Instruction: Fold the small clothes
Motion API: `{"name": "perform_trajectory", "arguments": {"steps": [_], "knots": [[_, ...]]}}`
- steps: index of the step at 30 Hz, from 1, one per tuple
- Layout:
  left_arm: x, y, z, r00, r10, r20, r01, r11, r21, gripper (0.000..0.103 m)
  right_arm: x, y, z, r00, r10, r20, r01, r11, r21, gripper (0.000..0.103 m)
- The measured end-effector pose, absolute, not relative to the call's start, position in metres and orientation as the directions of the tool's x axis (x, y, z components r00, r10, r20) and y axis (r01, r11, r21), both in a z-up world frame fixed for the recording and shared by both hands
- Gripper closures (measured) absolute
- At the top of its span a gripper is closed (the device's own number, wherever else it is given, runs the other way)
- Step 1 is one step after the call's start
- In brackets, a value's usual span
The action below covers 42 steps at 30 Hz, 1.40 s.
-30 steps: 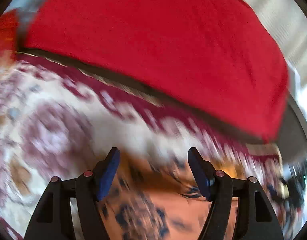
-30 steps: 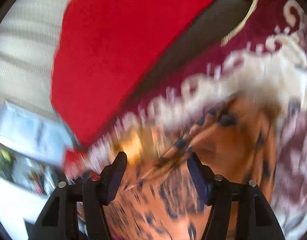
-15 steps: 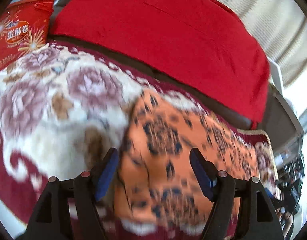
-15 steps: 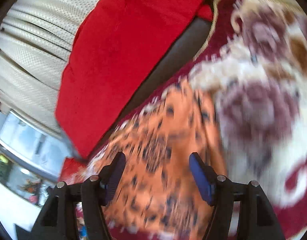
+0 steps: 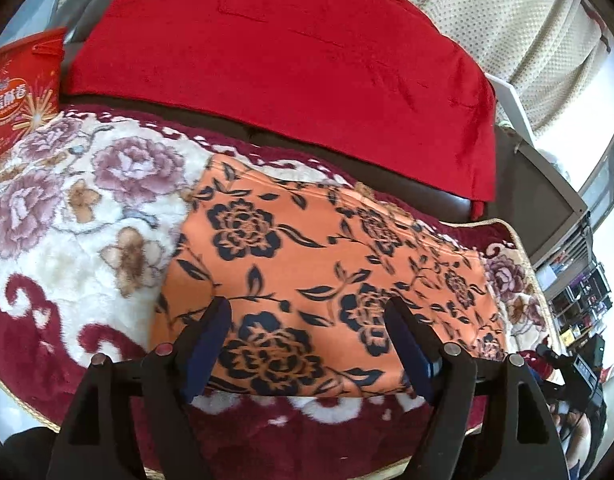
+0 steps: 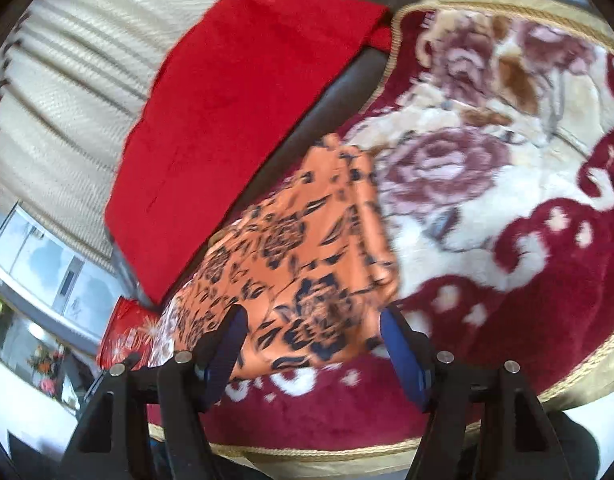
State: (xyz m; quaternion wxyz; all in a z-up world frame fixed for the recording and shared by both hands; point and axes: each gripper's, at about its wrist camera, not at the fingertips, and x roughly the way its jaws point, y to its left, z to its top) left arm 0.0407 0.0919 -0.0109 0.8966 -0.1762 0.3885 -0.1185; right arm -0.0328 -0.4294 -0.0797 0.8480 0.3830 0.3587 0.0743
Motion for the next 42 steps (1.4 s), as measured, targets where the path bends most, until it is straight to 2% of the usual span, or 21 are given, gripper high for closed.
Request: {"name": "perform_trajectory", "arguments": {"steps": [6,8,9,10,11,12,14,16,21,30,42], "knots": [[0.049,0.069,-0.015,0.649,-0.337,-0.682,0.067,0.919,-0.39,0.023,-0.007,-0.405,-0.081,0.679,0.633,-0.372,0.002,0.504,0.864,0.03],[0.052,0.062,-0.016,0.643,-0.312,-0.7,0.05,0.928,-0.368,0.023,0.012,-0.4,-0.095,0.669,0.631,-0.394,0.03,0.506,0.862,0.03],[0.052,0.06,-0.016,0.642,-0.294,-0.708,0.035,0.934,-0.357,0.023,0.022,-0.403,-0.11,0.664,0.592,-0.456,0.096,0.538,0.838,0.03],[0.052,0.059,-0.015,0.642,-0.281,-0.713,0.021,0.936,-0.35,0.023,0.025,-0.408,-0.12,0.659,0.554,-0.509,0.17,0.55,0.818,0.035],[0.052,0.059,-0.015,0.644,-0.27,-0.716,0.008,0.938,-0.347,0.022,0.022,-0.416,-0.133,0.66,0.545,-0.517,0.228,0.51,0.829,0.039],[0.053,0.059,-0.016,0.644,-0.257,-0.721,-0.005,0.94,-0.34,0.021,0.014,-0.423,-0.139,0.684,0.556,-0.472,0.224,0.456,0.861,0.039],[0.058,0.056,-0.02,0.636,-0.236,-0.735,-0.021,0.947,-0.322,0.021,0.002,-0.426,-0.128,0.7,0.52,-0.49,0.218,0.498,0.839,0.038],[0.062,0.053,-0.023,0.624,-0.229,-0.747,-0.021,0.951,-0.309,0.021,-0.01,-0.425,-0.113,0.704,0.503,-0.502,0.184,0.553,0.813,0.032],[0.07,0.053,-0.03,0.615,-0.211,-0.759,-0.046,0.952,-0.302,0.021,-0.036,-0.408,-0.109,0.668,0.559,-0.492,0.132,0.562,0.817,0.032],[0.07,0.06,-0.033,0.606,-0.187,-0.773,-0.075,0.954,-0.289,0.021,-0.021,-0.385,-0.158,0.652,0.574,-0.495,0.223,0.479,0.849,0.032],[0.066,0.071,-0.029,0.608,-0.164,-0.777,-0.105,0.953,-0.284,0.021,-0.024,-0.413,-0.16,0.706,0.535,-0.464,0.283,0.389,0.877,0.031]]}}
